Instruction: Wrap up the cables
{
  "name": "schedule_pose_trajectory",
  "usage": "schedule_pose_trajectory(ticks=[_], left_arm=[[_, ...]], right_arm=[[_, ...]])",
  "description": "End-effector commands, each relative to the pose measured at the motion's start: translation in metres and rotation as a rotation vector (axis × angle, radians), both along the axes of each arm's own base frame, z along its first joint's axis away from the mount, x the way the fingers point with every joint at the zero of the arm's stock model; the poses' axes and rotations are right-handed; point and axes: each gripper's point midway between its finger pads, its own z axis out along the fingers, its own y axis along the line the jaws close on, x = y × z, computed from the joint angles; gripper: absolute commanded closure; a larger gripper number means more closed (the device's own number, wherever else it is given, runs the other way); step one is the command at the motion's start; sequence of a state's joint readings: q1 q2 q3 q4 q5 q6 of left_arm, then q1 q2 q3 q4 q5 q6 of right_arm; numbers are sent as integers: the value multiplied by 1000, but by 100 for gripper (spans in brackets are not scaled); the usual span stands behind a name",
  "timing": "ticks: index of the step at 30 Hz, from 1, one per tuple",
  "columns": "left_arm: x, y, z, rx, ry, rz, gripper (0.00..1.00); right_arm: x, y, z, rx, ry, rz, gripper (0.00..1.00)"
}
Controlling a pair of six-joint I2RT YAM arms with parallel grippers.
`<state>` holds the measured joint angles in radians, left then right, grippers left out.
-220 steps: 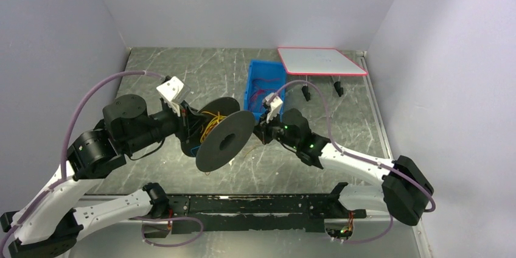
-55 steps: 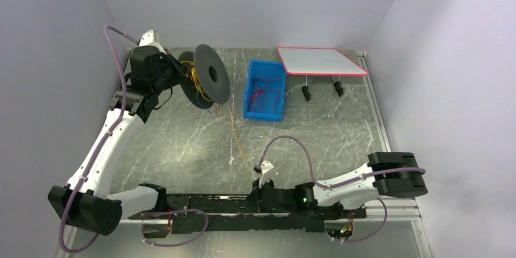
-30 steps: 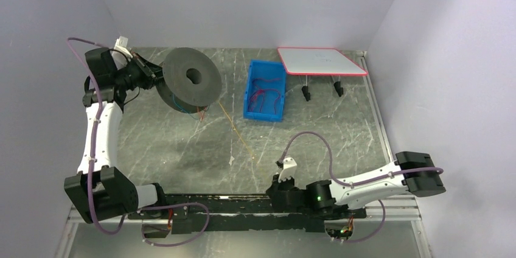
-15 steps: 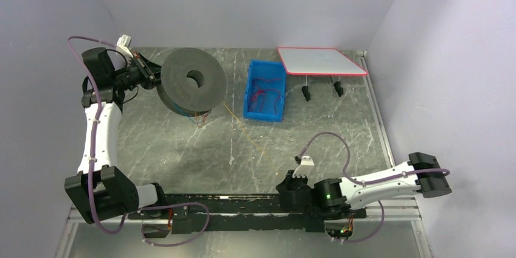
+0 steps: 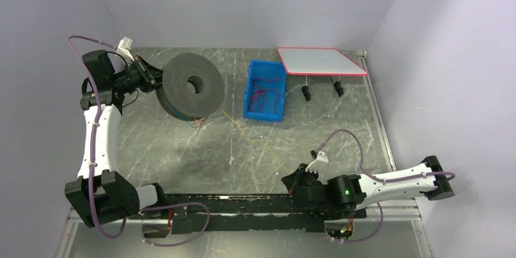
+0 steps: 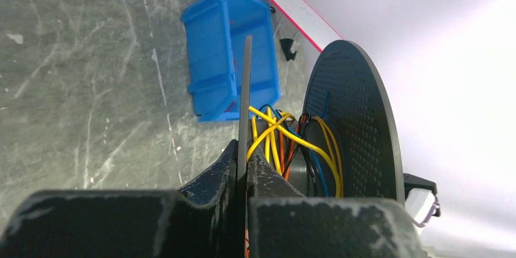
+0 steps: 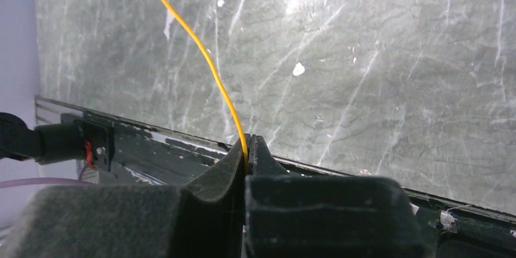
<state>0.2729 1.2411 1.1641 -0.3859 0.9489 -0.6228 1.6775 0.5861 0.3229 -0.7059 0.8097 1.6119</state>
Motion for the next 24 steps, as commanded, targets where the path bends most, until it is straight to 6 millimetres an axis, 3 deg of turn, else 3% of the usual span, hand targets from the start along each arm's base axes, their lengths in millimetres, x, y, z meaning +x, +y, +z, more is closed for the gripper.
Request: schedule_pose_trajectory(ticks=[1, 8, 19, 24], left_arm=[[-10, -2, 16, 56, -66, -10, 93], [-7, 3, 5, 131, -59, 29, 93], [10, 43, -31, 271, 46, 251, 93], [10, 34, -30, 209, 37, 199, 93]], right_arm=[[17, -16, 23, -9, -67, -88, 100], [26, -31, 37, 12, -93, -153, 100], [32, -41, 42, 14, -116, -186, 100], [32, -42, 36, 12, -108, -191, 100]])
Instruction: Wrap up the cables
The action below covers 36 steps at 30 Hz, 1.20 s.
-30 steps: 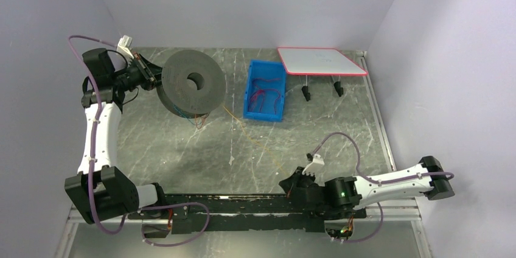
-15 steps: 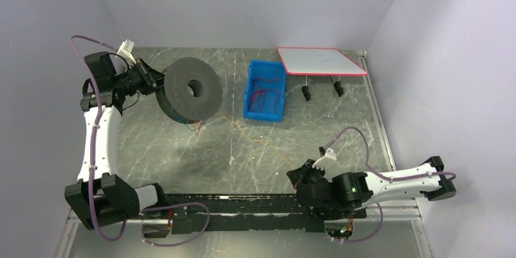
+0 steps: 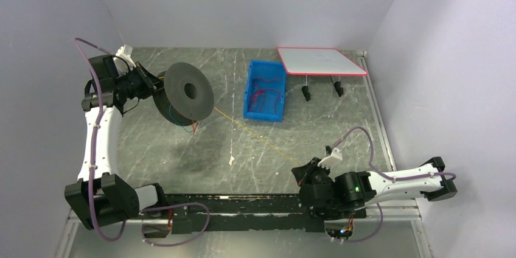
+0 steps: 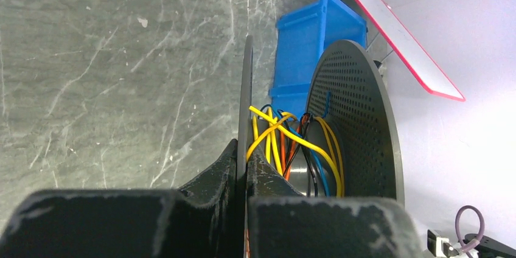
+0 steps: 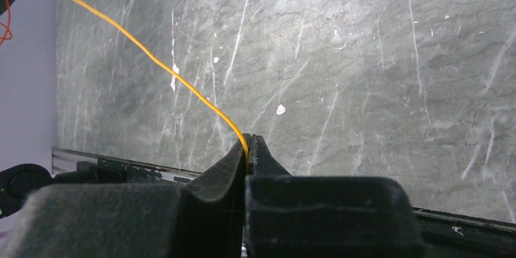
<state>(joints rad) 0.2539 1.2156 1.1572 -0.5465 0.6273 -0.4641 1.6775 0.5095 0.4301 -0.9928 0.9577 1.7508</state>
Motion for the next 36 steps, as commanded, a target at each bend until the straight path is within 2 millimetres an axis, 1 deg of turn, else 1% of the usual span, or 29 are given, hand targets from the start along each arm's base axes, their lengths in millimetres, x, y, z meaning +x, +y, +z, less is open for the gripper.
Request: schedule_pose_trajectory(ticks=[1, 5, 10, 15, 21, 27, 32, 36], left_arm=[[4, -5, 16, -42, -64, -24, 93], [-2, -18, 26, -118, -78, -80, 93], [0, -25, 41, -231, -85, -141, 93], [8, -20, 54, -313, -114, -132, 93], [14, -16, 59, -418, -122, -136, 93], [18, -14, 57, -474, -119, -119, 93], [22, -12, 56, -492, -125, -95, 93], [26, -9, 57, -508, -130, -64, 93]], right_arm=[[6, -8, -1, -3, -25, -41, 100], [5, -6, -12, -18, -17, -41, 100], [0, 6, -32, -74, -8, -11, 100], [-11, 27, -53, -106, 23, 52, 100], [-23, 46, -75, -166, 48, 121, 100], [-32, 68, -79, -208, 35, 189, 100], [-35, 89, -74, -238, -3, 252, 100], [-40, 110, -71, -275, -26, 312, 100]])
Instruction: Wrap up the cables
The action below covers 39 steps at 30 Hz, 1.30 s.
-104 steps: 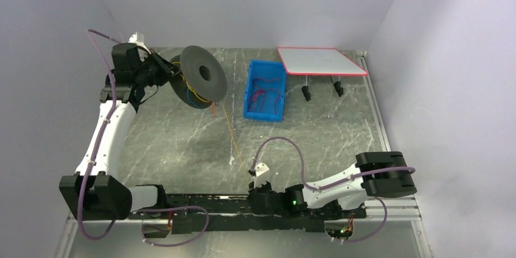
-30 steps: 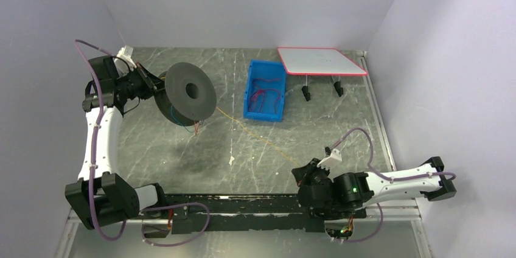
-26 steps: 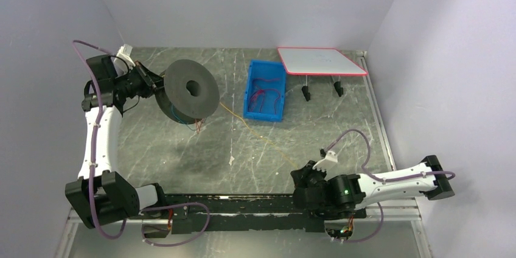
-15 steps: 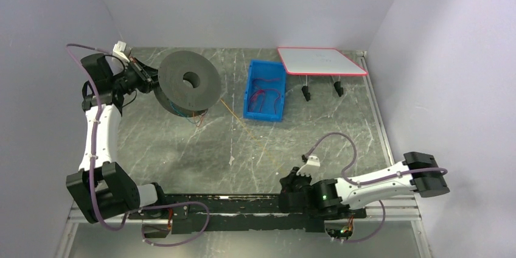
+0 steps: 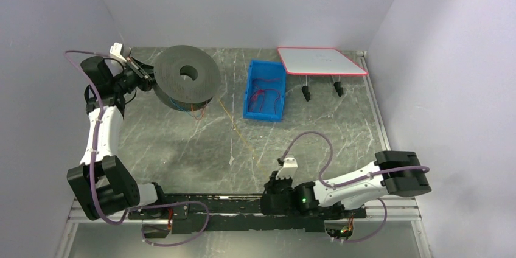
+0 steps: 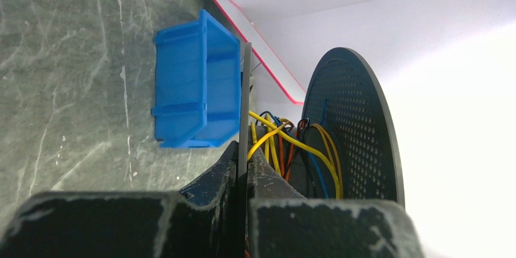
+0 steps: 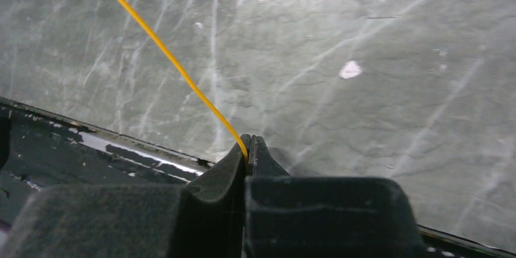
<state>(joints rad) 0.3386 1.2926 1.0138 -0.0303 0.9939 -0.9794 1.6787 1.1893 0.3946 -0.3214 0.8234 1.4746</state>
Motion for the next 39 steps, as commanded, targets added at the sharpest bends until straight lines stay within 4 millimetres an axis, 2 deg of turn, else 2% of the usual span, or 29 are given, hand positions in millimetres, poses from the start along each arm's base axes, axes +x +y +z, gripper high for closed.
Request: schedule_pose_trajectory(ticks=[1, 10, 16, 23, 27, 30, 33, 39], left_arm=[[7, 8, 24, -33, -66, 42, 93], [28, 26, 22, -47, -49, 186, 93], [34, 41, 19, -54, -38, 314, 93], [37, 53, 18, 8, -39, 446, 93], [41, 54, 20, 60, -45, 503, 93], [43, 48, 25, 160, -63, 557, 93], [43, 43, 28, 260, -76, 613, 93], [36, 28, 25, 436, -102, 678, 93]], right_arm=[[-13, 33, 11, -15, -31, 121, 100], [-27, 87, 26, -70, -81, 299, 100], [-36, 124, 37, -98, -121, 412, 100], [-46, 161, 61, -89, -163, 523, 100], [-53, 179, 73, -82, -175, 581, 100], [-58, 191, 88, -62, -188, 621, 100], [-64, 206, 116, -20, -208, 656, 100], [-68, 215, 164, 24, -248, 703, 100]])
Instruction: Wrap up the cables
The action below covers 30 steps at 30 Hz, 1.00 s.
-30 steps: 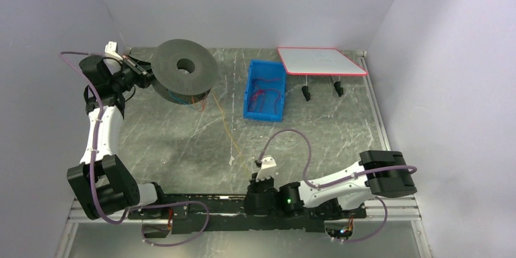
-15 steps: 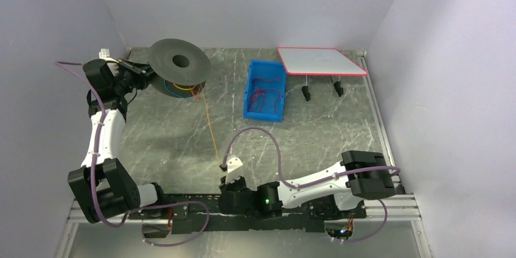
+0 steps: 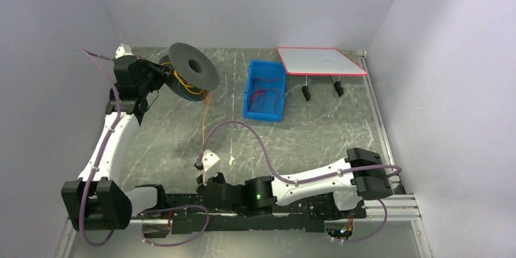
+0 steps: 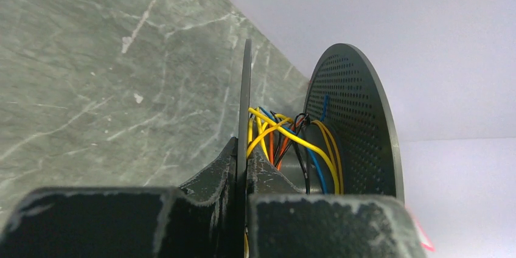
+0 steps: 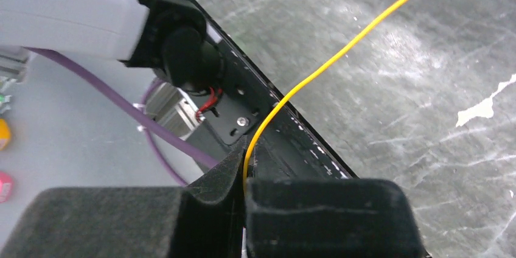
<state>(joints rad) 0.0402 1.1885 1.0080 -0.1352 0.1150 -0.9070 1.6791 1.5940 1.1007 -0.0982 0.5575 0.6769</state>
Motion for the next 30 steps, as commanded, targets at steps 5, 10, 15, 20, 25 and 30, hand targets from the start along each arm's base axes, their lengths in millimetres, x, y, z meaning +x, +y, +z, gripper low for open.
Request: schedule_pose_trajectory(ticks=[5, 10, 15, 20, 25, 30], left_arm=[[-10, 10, 33, 240, -99, 162, 93], [-14, 0, 22, 313, -74, 166, 93], [-15, -10, 10, 387, -44, 171, 93], [-17, -23, 2, 443, -32, 161, 93], [-16, -37, 1, 475, -31, 137, 93], [-18, -53, -1, 505, -28, 99, 93]], right_arm=[[-14, -7, 68, 19, -79, 82, 100], [-5, -24, 106, -1, -151, 57, 100], [-1, -33, 164, 36, -219, 61, 100], [4, -37, 203, 46, -266, 64, 100], [4, -34, 227, 51, -298, 84, 100], [9, -35, 245, 80, -331, 75, 100]])
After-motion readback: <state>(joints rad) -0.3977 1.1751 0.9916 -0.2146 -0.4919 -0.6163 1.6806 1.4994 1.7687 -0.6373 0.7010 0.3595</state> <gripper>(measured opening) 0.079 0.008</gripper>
